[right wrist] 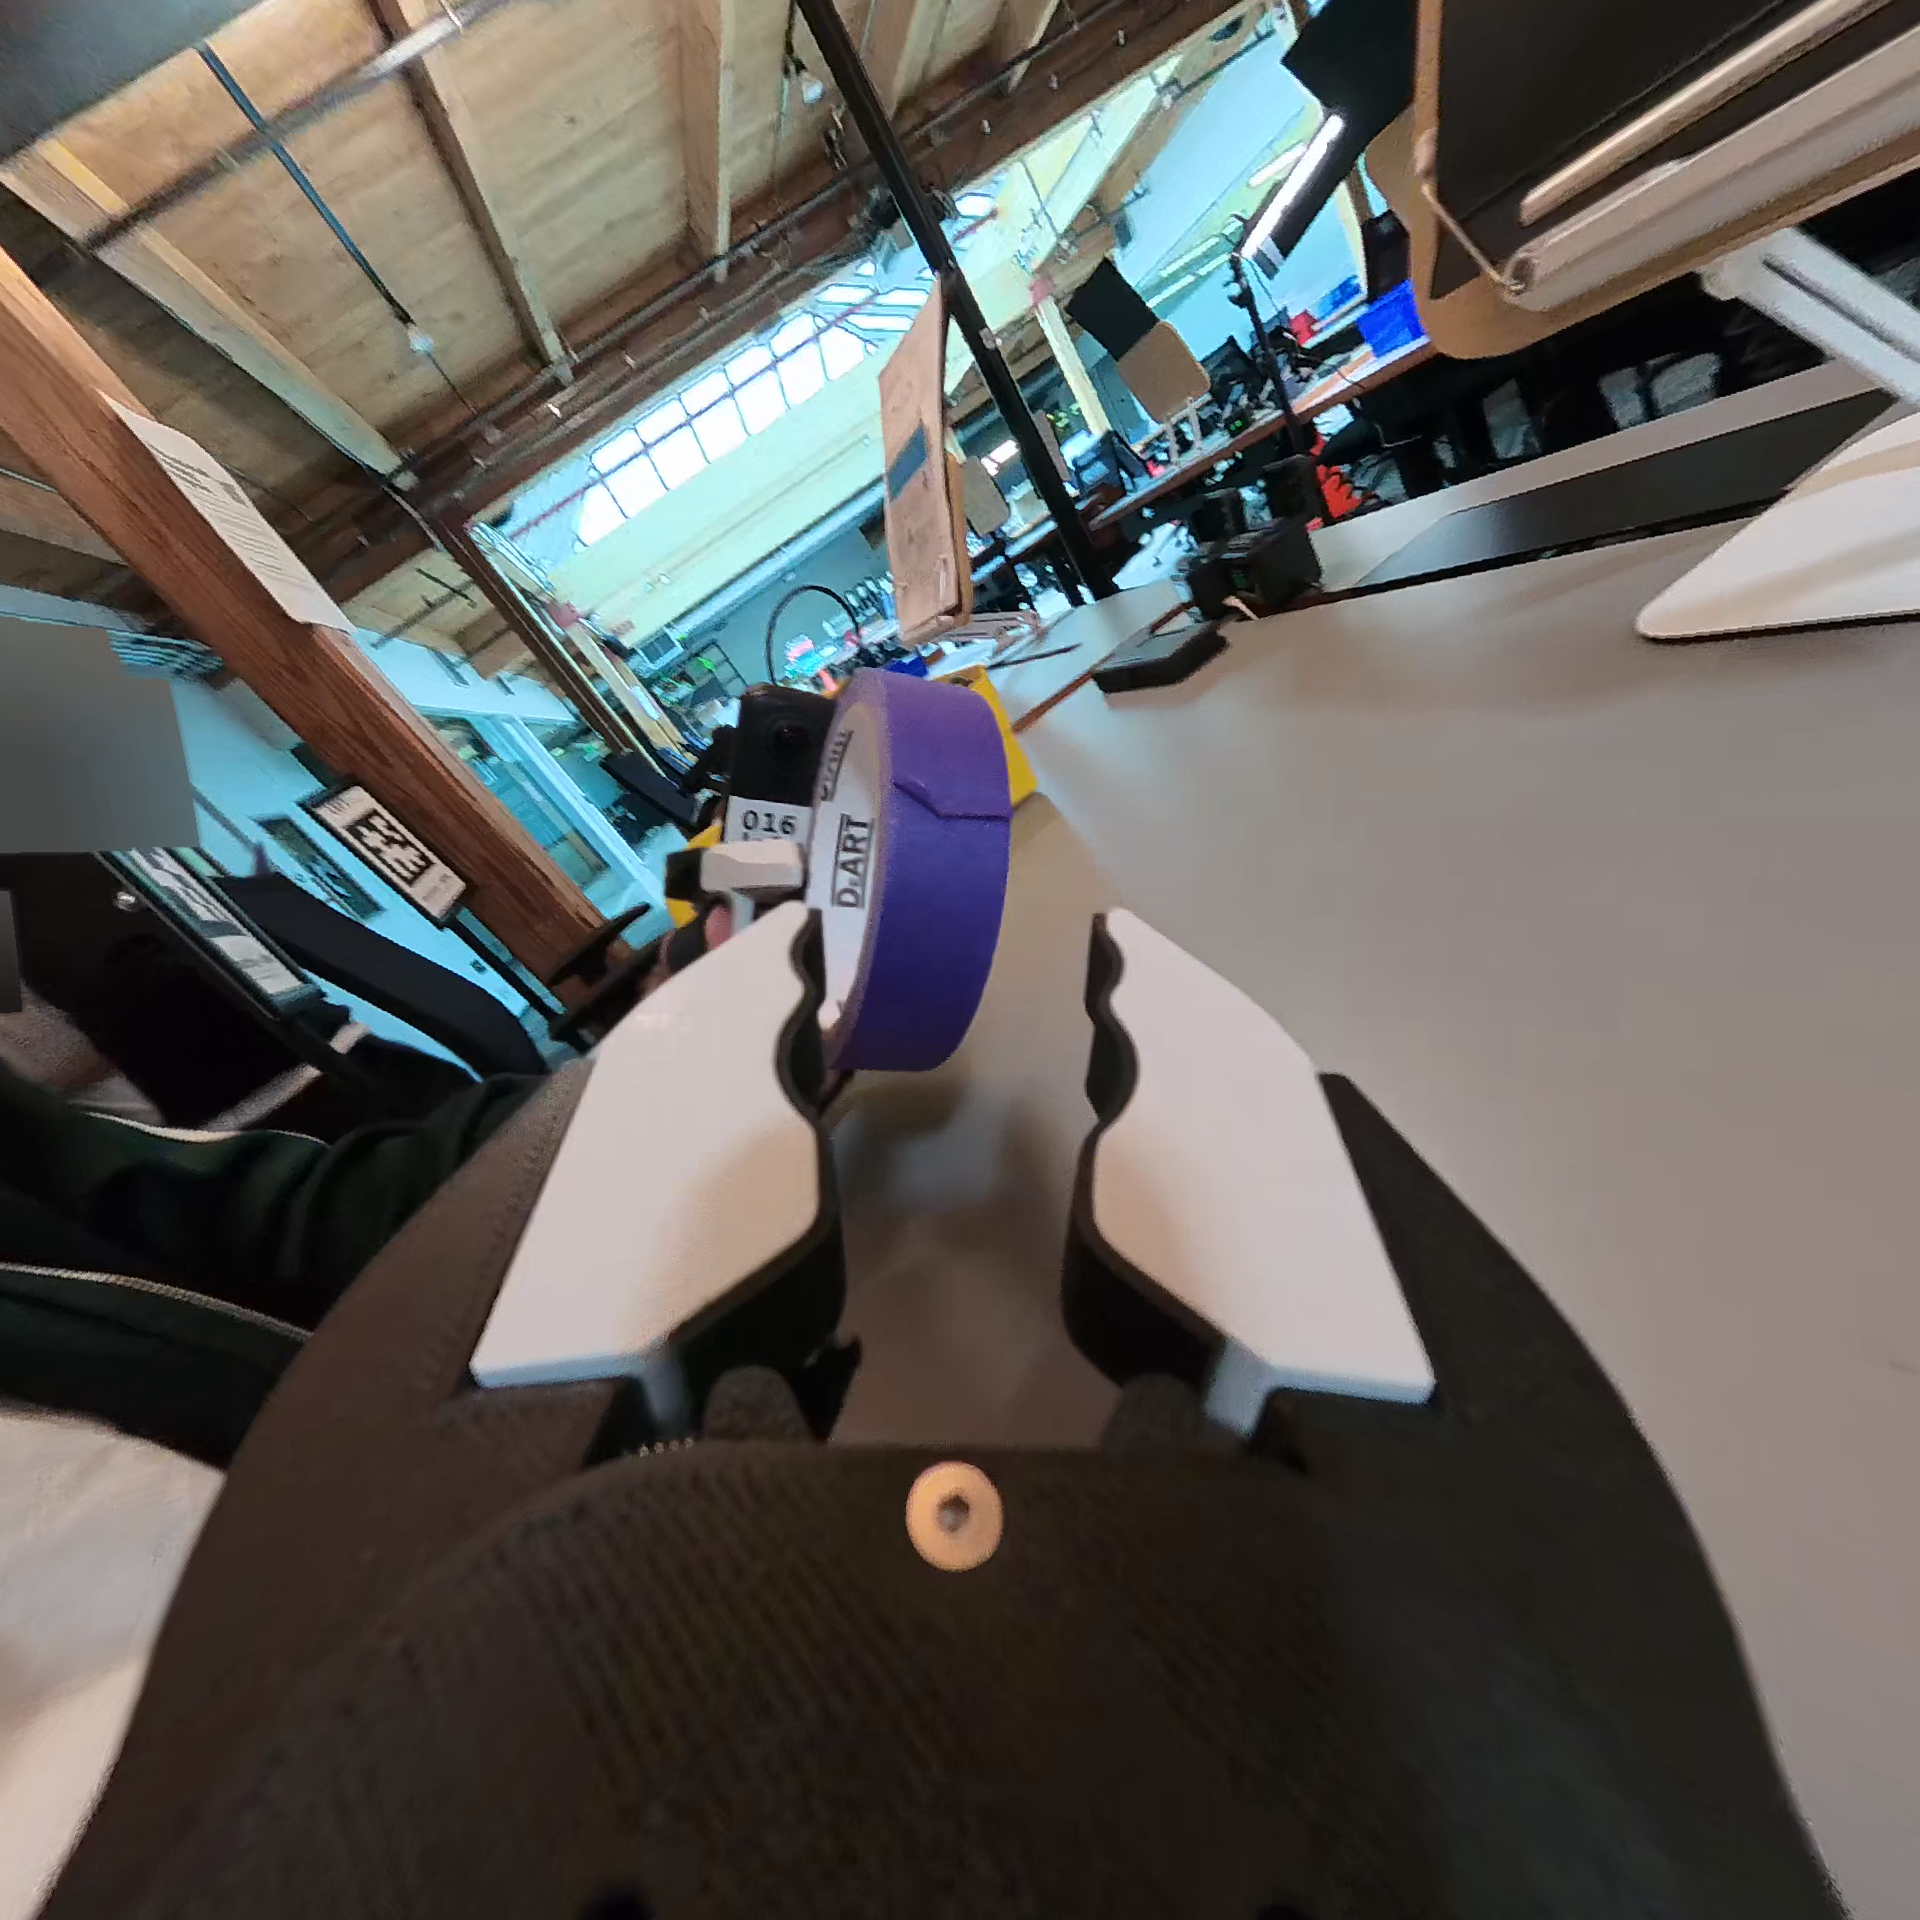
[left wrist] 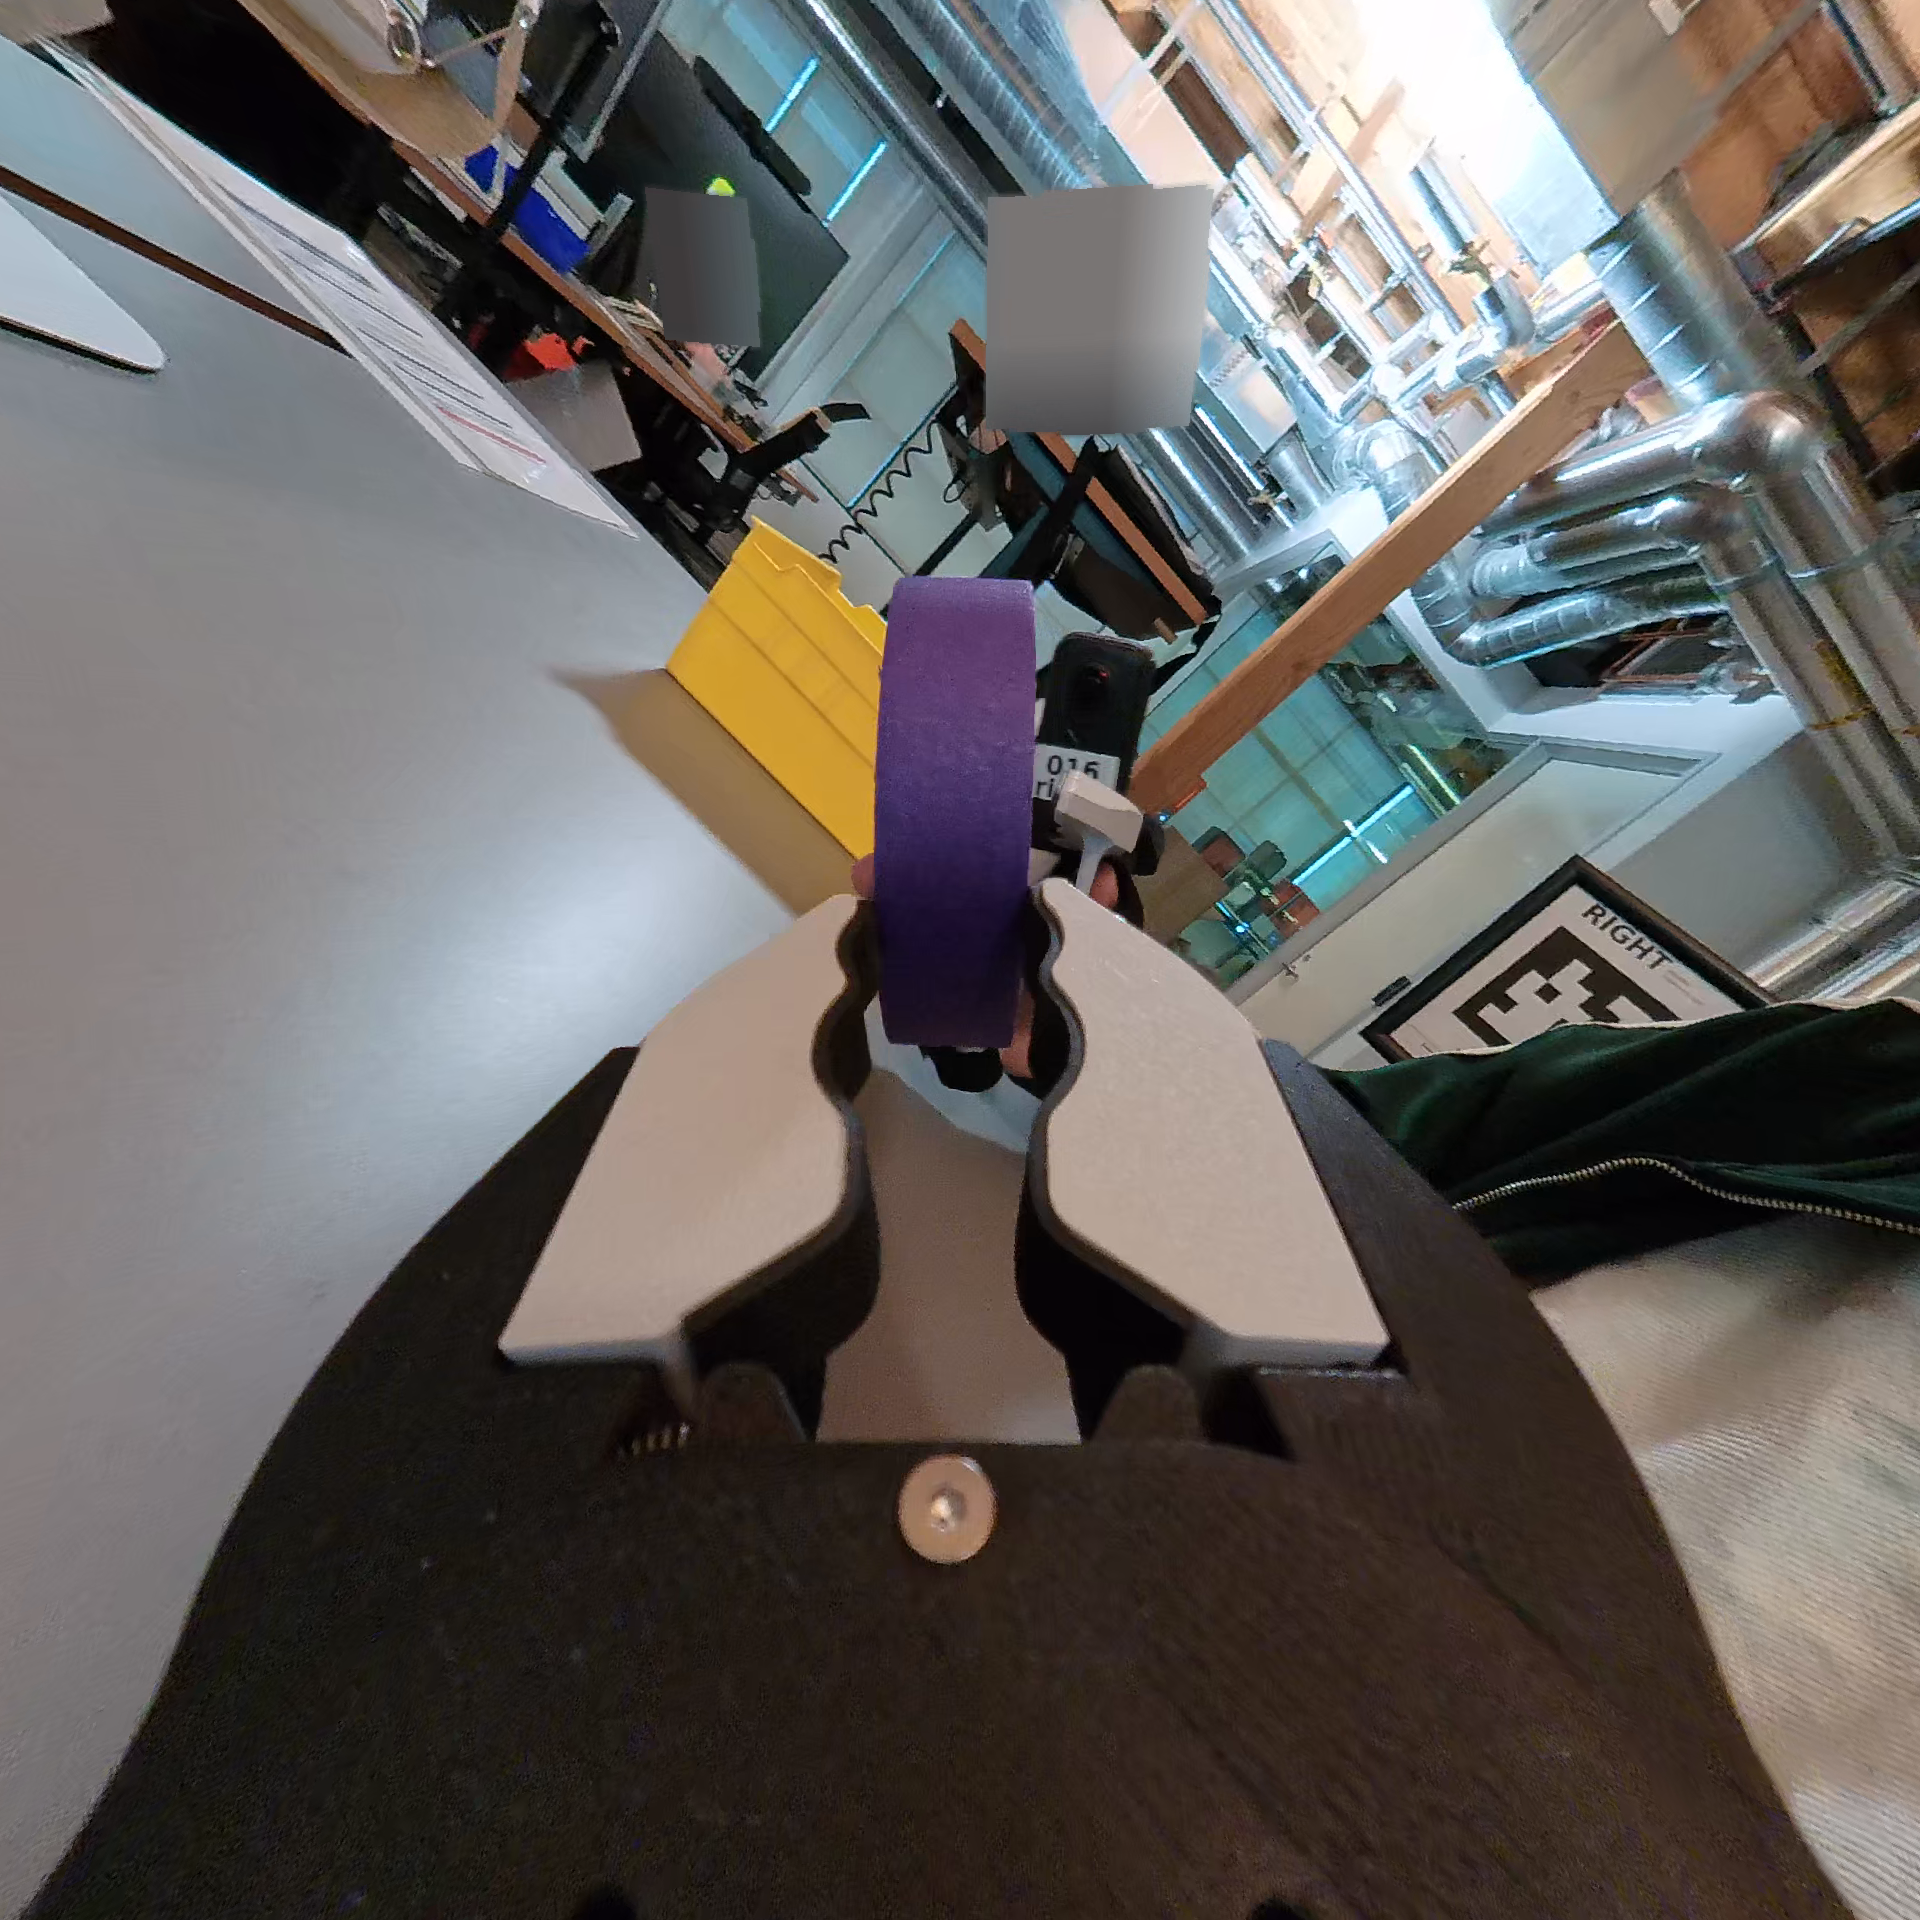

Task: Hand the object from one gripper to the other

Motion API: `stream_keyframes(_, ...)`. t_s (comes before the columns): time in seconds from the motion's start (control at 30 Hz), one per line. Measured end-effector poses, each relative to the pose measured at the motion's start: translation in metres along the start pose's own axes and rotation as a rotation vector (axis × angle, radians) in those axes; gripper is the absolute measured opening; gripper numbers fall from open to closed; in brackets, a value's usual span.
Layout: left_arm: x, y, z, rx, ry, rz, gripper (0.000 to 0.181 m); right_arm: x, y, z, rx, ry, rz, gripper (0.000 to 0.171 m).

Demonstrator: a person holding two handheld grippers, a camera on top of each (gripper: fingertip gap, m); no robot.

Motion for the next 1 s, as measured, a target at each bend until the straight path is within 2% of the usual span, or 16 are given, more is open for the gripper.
stream_keyframes(0.13,0.0,0.0,0.001,-0.032,-0.046,0.001,0.027,0.0,0.001,-0.002,0.087,0.073,-0.05,0.04)
stream_keyframes(0.33,0.002,0.0,-0.002,-0.021,-0.083,0.007,0.027,-0.004,0.002,-0.015,0.294,0.14,-0.119,0.037)
stream_keyframes(0.57,0.006,0.0,-0.009,0.04,-0.12,0.028,0.027,-0.015,0.008,-0.042,0.677,0.145,-0.207,0.038)
stream_keyframes(0.8,-0.002,0.007,-0.007,0.014,-0.183,-0.074,0.027,-0.035,0.042,-0.056,1.105,0.202,-0.509,0.041)
stream_keyframes(1.0,-0.012,0.014,0.0,-0.036,-0.199,-0.148,0.027,-0.045,0.066,-0.053,1.36,0.309,-0.761,0.033)
Point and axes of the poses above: each gripper's, where its closed fingertips meet, x back along the fingers, y out of its underside, z = x × y across the jaws, the point moved 9 cm from there along x, back along the fingers
